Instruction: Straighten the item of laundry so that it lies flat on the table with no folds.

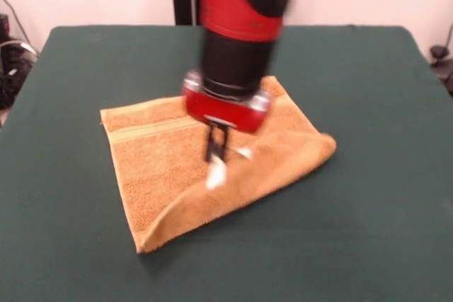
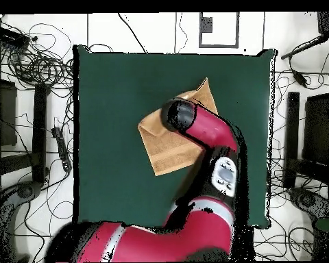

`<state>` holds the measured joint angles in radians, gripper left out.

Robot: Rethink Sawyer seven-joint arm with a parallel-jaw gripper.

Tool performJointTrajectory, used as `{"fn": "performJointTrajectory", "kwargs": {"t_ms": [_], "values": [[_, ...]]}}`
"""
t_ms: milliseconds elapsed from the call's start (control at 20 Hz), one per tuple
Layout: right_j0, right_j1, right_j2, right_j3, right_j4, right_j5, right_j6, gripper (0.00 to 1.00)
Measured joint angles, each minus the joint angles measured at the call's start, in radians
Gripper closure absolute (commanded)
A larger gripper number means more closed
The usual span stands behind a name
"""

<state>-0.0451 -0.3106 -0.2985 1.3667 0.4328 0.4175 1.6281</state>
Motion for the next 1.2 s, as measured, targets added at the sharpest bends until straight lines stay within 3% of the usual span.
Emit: {"fn": "performJointTrajectory", "kwargs": {"t_ms": [500,1200], "values": [[-0.232,-0.159,0.045,0.221,0.080,-0.020,0.000,1.00],[-0.220,-0.186,0.073,0.277,0.120,-0.101,0.005,1.00]]}}
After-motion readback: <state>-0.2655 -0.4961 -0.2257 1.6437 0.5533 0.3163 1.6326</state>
